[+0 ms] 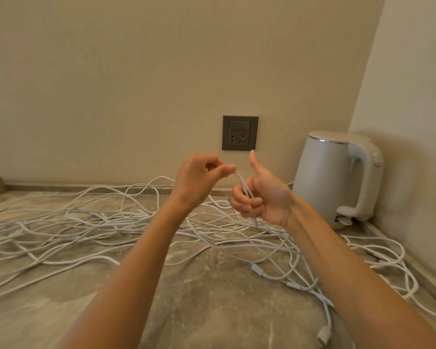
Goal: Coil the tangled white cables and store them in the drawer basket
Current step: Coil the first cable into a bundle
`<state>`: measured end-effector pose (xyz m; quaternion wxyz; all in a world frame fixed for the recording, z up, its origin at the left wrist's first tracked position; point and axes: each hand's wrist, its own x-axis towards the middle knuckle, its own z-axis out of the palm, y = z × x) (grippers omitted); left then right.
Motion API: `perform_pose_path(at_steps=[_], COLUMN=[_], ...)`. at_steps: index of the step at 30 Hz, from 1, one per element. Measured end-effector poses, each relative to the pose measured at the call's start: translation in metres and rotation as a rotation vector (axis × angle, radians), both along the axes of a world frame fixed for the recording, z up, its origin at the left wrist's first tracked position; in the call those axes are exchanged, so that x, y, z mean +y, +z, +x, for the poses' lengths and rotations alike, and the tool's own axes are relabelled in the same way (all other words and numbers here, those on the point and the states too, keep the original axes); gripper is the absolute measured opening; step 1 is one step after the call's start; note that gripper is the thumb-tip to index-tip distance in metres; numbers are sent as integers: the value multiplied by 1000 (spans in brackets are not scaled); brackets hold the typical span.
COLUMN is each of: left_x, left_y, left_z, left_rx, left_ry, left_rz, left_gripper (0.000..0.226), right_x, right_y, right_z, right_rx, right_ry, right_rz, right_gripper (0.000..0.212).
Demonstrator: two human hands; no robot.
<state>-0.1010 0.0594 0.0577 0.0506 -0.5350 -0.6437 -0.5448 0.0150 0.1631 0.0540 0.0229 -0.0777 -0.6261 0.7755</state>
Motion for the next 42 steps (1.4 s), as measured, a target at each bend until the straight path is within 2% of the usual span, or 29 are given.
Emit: perform_pose_path(at_steps=[3, 5, 6, 9, 12, 17, 19, 22, 28, 31, 38, 42], left_x=[5, 8, 9, 13, 15, 11, 8, 4, -1, -6, -14, -9], left_y=[-6, -9, -10, -17, -22, -18, -14, -7, 4, 9, 19, 16], left_z=[-1, 1, 2, 10, 19, 28, 32, 36, 28, 23, 14, 15], left_rx=[-15, -11, -12, -48, -84, 28, 84, 137, 230, 251, 156, 185], left_ry=[-6, -28, -52, -136, -182, -245, -256, -276, -183, -149, -44, 57], left_rz=[-37, -148, -219, -419, -612, -890, -945, -994, -839, -772, -466, -311], left_gripper=[29, 36, 38, 33, 34, 38, 37, 33, 27, 24, 19, 22], right_x=[0, 5, 7, 9, 8, 8, 7, 8, 6, 4, 6, 5], right_y=[-1, -7, -8, -7, -5, 2, 1, -3, -6, -4, -10, -9], right_z=[-4, -8, -8, -5, 0, 4, 3, -2, -4, -4, -9, -6], right_rx=[103, 199, 247, 318, 370, 458, 457, 423, 276, 182, 23, -66], right_ry=[156, 319, 332, 207, -60, -333, -420, -551, -572, -561, -505, -352], right_rz=[-299, -559, -632, -744, -786, -829, -767, -568, 36, 249, 504, 564], right_gripper=[94, 91, 89, 83, 82, 59, 54, 52, 71, 78, 89, 95])
